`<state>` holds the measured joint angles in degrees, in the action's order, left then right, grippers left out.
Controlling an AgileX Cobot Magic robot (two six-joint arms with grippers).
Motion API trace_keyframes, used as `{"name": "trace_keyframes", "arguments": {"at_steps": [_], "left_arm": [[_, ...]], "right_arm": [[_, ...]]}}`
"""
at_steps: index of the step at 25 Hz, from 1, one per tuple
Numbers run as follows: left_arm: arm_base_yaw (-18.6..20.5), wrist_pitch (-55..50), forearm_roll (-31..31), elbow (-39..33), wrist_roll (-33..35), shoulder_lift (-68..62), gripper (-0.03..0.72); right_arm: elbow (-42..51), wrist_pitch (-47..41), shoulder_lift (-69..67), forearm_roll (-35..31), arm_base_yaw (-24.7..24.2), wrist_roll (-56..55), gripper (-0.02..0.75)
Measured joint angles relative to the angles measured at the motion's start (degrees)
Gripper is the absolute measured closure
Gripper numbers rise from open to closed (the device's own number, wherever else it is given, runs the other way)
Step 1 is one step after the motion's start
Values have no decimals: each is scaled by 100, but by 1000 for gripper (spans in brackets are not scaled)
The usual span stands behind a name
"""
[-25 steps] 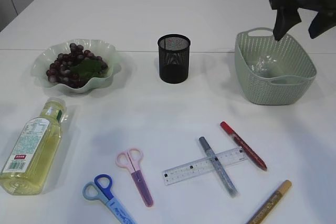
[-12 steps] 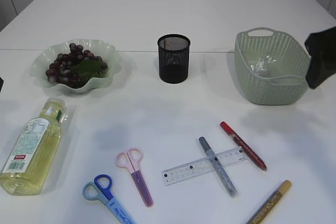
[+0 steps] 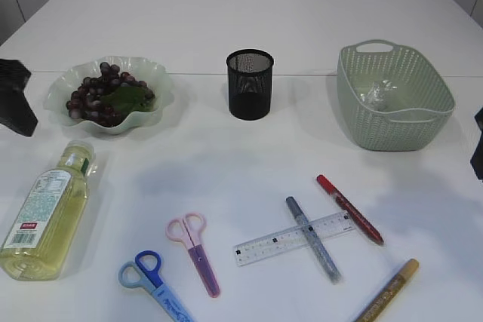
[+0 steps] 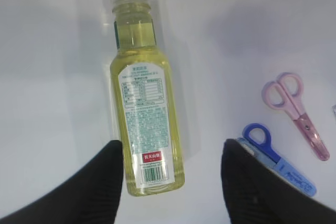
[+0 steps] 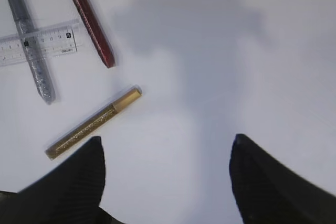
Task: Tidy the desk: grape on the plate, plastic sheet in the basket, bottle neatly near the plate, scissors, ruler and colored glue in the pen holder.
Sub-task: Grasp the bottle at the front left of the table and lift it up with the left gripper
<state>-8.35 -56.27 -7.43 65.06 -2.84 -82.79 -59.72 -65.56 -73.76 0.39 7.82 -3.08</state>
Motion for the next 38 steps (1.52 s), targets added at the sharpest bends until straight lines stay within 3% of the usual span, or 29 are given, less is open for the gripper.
{"name": "trace_keyframes", "arguments": {"at_steps": [6,12,15,20,38], "left_arm": [[-22,-535,169,401,-545,-1133,243],[-350,-733,301,401,-606,-1567,106],[-472,-675,591,401,-765,-1621,76],[-486,-619,1035,427,-1145,-1828,68],[-486,-280,868,448,-1323,-2631,66]], "right_arm": [[135,45,33,0,0,103,163],[135,74,33,0,0,157,163],[135,120,33,0,0,166,163],[135,133,33,0,0,166,163],[135,171,33,0,0,179,163]]}}
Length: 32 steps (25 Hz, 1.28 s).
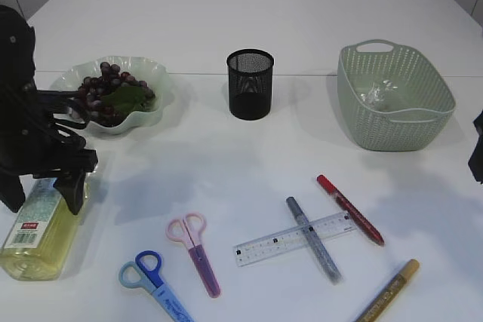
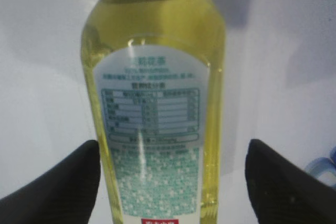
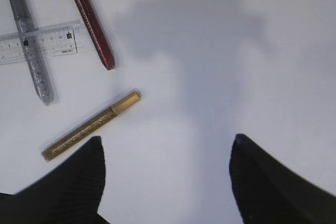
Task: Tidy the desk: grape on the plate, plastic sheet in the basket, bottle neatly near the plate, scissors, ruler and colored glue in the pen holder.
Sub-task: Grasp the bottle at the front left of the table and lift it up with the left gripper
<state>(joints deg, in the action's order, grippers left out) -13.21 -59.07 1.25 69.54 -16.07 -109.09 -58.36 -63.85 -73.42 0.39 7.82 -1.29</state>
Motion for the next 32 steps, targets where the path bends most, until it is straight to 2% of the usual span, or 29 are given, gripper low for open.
{"name": "trace_keyframes", "arguments": {"at_steps": [17,27,32], "left_arm": [[0,192,168,0,0,-455,85],[0,183,184,43,0,-491,235],[0,179,299,43,0,-491,259]], "right_arm": [[0,4,0,-39,0,10,163],[0,4,0,-39,0,10,163],[0,4,0,-39,0,10,163]]}}
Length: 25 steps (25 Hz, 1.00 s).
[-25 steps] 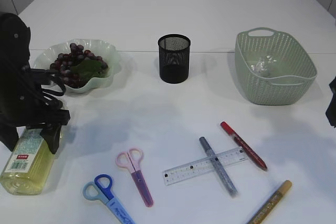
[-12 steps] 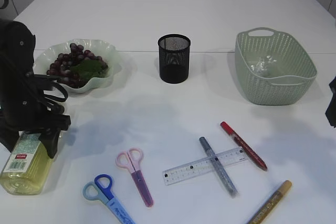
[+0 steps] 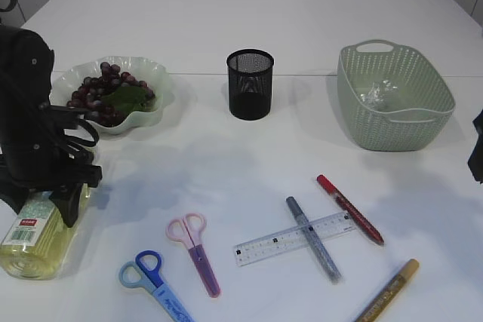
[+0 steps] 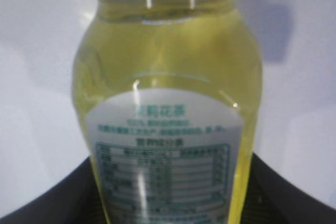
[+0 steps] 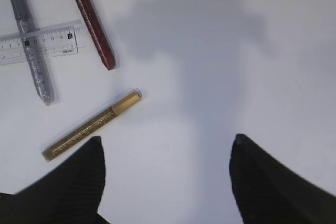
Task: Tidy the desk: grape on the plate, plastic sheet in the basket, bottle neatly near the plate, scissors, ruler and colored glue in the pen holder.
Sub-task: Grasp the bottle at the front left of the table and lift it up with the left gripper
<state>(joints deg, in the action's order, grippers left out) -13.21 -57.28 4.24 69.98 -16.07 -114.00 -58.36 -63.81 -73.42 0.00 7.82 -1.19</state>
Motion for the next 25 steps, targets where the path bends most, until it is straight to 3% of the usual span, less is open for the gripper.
{"name": "trace_keyframes", "arguments": {"at_steps": [14,25], "left_arm": [[-65,76,98,-50,299,62,259],[-94,1148,46,-1495,819,1389,260]], "right_arm": [[0,-48,0,0,0,10,163],[0,-128,0,0,0,46,163]]}}
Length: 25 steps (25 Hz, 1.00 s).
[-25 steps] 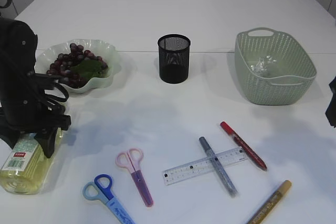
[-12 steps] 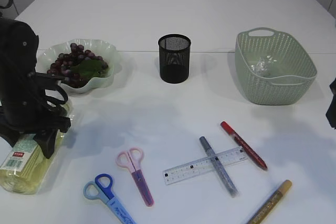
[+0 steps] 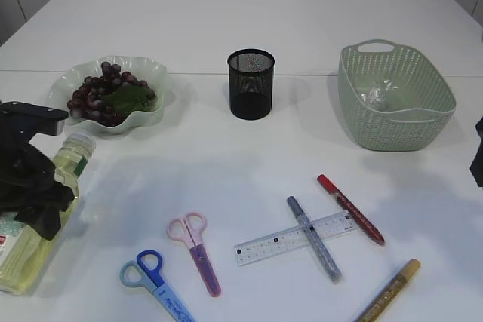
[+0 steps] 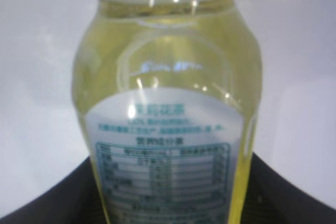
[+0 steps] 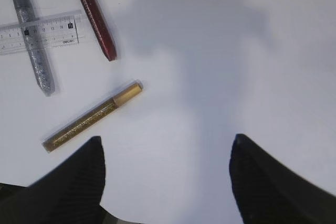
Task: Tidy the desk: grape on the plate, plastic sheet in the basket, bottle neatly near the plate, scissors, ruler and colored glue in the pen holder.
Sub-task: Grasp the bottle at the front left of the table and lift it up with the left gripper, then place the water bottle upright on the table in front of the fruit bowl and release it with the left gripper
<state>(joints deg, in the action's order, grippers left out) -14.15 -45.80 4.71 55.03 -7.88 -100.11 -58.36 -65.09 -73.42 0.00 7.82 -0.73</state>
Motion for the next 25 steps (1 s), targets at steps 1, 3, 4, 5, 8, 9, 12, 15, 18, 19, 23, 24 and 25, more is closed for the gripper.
{"name": "trace_keyframes", "arguments": {"at_steps": [1,3,4,5,8,9,12,15,18,19,23,24,25], "left_arm": [[0,37,9,-129,104,184,260],[0,170,9,-348,294,543,260],[0,262,9,-457,385,751,260],[0,373,9,-559,434,957,260],[0,894,9,-862,547,1552,260],[0,1087,9,-971,593,1723,260],[0,1806,-73,-1267,788,2213,260],[0,2675,-188,-1621,788,2441,261],[0,3670,-319,-1984,818,2466,261],[0,3939,-355,-2102,828,2466,261],[0,5205,-368,-2412,828,2466,261],[0,5489,-368,-2442,788,2453,261],[0,5768,-321,-2457,788,2415,261]], "right_arm": [[0,0,0,0,0,0,163],[0,0,0,0,0,0,163],[0,0,0,-30,0,0,163],[0,0,0,-31,0,0,163],[0,0,0,-42,0,0,163],[0,0,0,-42,0,0,163],[0,0,0,-42,0,0,163],[0,0,0,-42,0,9,163],[0,0,0,-50,0,9,163],[0,0,0,-50,0,9,163],[0,0,0,-55,0,9,163],[0,0,0,-55,0,9,163],[0,0,0,-55,0,13,163]]}}
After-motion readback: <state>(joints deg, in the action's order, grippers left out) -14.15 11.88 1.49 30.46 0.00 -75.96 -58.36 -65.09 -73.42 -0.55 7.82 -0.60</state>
